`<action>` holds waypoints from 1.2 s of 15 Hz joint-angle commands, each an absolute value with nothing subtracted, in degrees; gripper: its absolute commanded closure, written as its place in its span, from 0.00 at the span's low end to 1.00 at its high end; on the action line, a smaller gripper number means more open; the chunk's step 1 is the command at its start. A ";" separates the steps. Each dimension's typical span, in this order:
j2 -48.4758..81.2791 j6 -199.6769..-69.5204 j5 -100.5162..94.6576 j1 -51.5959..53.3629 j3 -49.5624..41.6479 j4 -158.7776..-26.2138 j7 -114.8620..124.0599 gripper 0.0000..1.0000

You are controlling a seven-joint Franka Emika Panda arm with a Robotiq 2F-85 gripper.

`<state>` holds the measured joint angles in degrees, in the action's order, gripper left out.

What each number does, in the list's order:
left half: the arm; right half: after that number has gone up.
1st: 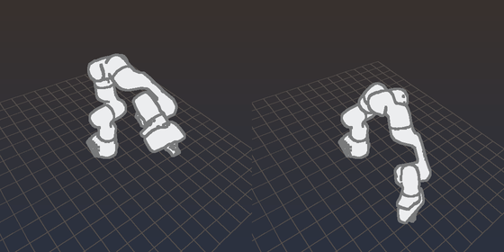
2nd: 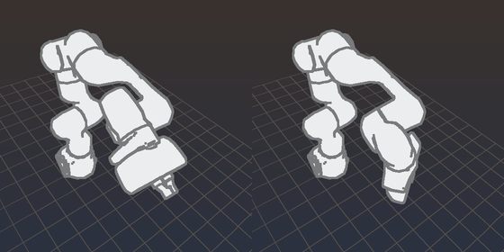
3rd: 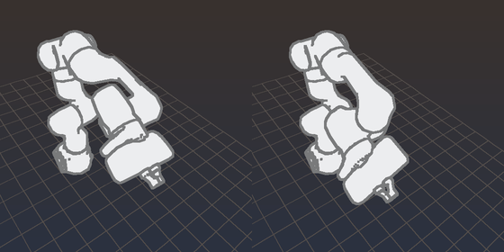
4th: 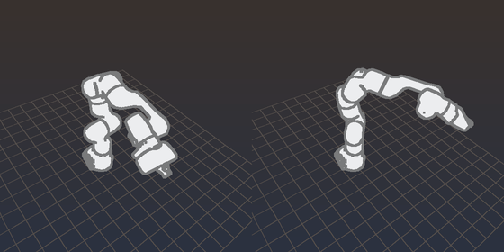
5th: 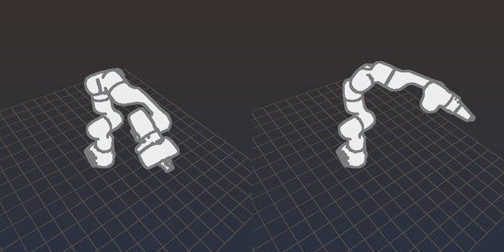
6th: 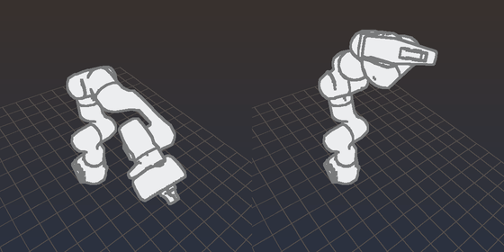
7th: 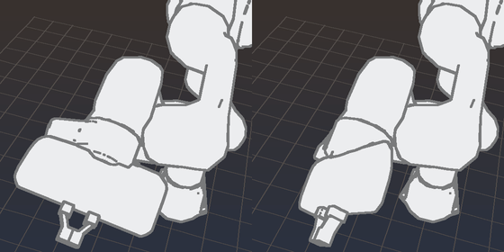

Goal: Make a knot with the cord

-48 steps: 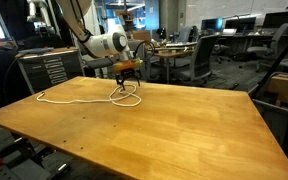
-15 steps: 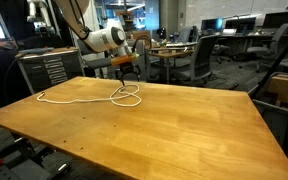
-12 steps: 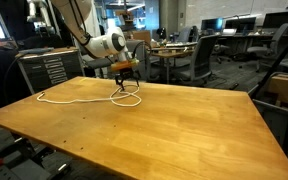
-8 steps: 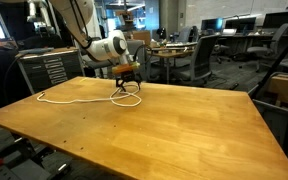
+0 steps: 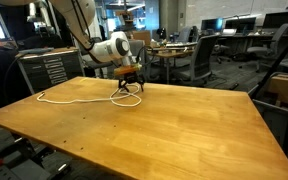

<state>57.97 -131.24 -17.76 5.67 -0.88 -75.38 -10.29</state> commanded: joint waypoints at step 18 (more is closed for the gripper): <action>59.01 -128.80 -14.03 4.55 -0.21 -72.91 -7.72 0.95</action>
